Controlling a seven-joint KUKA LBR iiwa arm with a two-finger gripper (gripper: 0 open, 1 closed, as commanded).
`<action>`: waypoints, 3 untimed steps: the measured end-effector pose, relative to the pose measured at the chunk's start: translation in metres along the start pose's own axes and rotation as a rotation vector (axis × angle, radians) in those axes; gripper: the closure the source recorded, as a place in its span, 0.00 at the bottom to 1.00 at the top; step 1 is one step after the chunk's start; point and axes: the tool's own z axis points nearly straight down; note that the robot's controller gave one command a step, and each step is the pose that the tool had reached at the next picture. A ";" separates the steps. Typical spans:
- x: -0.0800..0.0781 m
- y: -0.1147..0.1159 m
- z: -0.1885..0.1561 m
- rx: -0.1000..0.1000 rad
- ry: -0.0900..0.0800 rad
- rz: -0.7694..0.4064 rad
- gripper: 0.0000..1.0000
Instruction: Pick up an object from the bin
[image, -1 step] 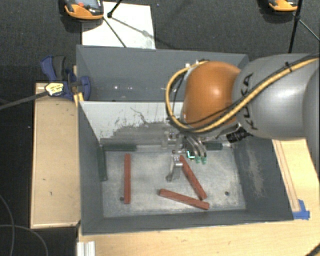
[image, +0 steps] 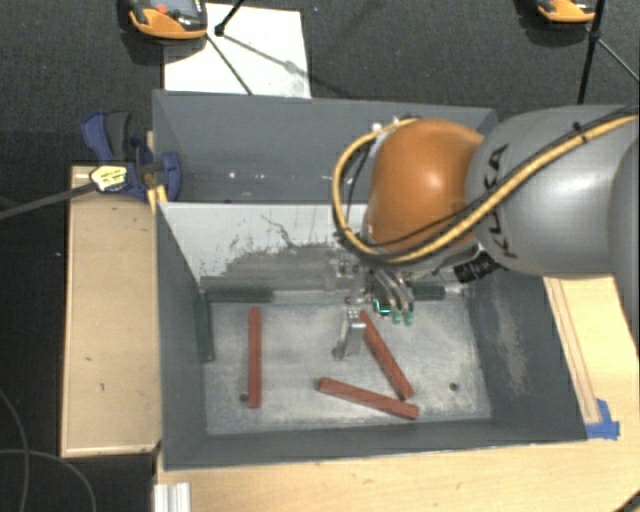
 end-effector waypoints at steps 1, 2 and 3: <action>0.012 -0.018 0.028 -0.001 -0.005 -0.083 0.00; 0.038 -0.023 0.059 0.001 0.001 -0.346 0.00; 0.048 -0.041 0.100 0.000 -0.001 -0.516 0.00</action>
Offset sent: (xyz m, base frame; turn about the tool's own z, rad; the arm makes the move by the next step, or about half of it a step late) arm -0.0623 -0.0193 -0.0841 -0.5507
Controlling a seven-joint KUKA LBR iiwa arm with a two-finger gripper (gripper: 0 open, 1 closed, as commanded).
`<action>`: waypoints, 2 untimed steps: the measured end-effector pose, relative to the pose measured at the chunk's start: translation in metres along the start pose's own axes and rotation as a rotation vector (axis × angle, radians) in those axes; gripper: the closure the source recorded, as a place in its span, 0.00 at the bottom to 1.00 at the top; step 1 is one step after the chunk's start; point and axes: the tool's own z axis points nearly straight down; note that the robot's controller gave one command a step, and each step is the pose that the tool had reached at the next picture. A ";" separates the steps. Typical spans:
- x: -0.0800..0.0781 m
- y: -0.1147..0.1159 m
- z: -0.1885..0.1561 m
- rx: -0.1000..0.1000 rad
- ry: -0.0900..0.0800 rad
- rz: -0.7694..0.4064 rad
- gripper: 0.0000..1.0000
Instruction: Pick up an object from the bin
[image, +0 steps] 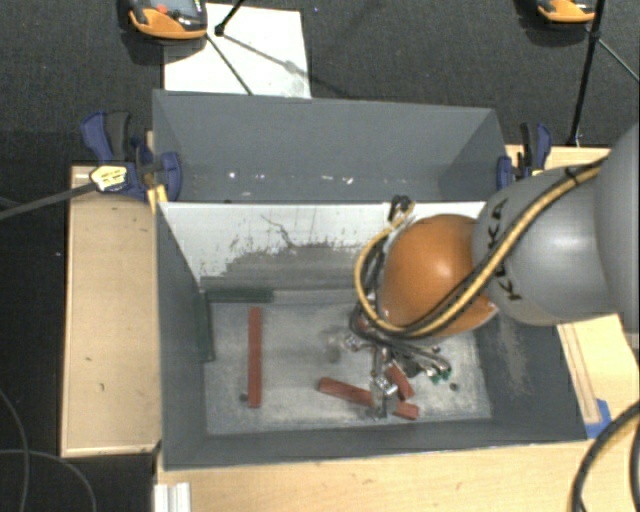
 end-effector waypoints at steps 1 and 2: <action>0.004 0.025 0.010 -0.001 0.004 0.112 1.00; 0.003 0.025 0.010 0.000 -0.001 0.115 0.00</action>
Offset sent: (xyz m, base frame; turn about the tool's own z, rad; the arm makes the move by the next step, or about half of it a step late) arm 0.0000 0.0000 0.0000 0.0000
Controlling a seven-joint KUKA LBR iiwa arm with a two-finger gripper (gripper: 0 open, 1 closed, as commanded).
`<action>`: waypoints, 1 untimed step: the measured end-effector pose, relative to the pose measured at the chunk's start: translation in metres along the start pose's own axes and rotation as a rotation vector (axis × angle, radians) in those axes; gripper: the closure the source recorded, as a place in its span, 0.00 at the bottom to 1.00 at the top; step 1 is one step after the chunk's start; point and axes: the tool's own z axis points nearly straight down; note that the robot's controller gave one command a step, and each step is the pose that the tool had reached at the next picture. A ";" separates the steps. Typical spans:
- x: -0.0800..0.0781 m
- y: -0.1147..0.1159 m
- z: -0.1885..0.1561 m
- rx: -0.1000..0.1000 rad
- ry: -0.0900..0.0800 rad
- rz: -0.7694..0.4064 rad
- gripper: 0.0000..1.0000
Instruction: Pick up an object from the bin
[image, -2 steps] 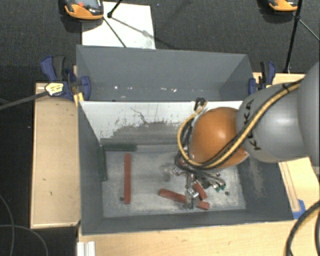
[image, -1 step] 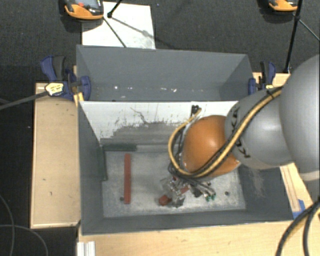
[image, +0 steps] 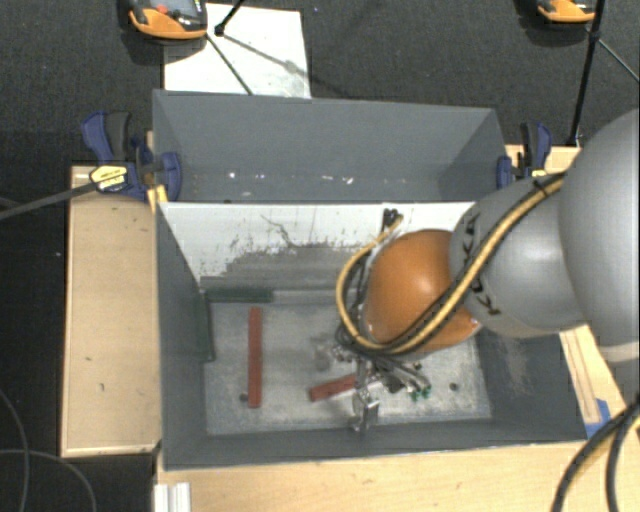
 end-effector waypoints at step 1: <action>0.001 0.000 0.001 -0.001 0.003 0.004 1.00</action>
Offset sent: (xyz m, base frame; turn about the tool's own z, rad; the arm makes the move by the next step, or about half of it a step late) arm 0.0000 0.0000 0.0000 0.0000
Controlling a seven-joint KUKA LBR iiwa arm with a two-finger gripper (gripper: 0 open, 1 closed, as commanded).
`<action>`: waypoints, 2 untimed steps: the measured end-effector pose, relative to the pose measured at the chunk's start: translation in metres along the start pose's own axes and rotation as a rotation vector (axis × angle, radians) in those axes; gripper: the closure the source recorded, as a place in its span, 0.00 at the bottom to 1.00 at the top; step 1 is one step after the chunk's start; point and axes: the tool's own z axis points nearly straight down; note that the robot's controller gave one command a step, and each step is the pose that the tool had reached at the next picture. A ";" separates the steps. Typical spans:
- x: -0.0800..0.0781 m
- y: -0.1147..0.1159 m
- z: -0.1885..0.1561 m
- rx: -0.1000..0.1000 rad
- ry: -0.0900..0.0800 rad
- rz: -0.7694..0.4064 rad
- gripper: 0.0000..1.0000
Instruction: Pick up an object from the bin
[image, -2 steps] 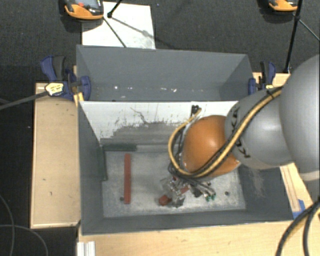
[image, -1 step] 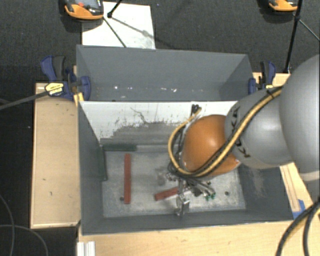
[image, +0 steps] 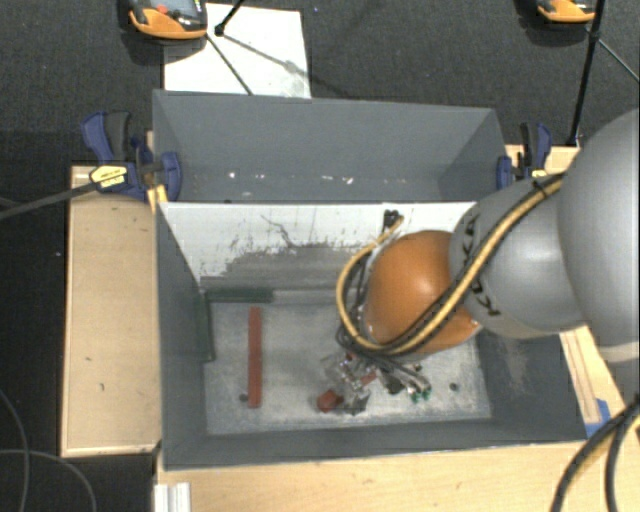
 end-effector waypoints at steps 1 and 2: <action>0.000 0.000 0.000 0.000 0.000 0.001 1.00; -0.014 0.004 -0.199 0.000 0.001 0.032 1.00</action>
Offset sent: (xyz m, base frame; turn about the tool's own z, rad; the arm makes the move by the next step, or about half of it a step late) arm 0.0106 0.0090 0.2025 0.0246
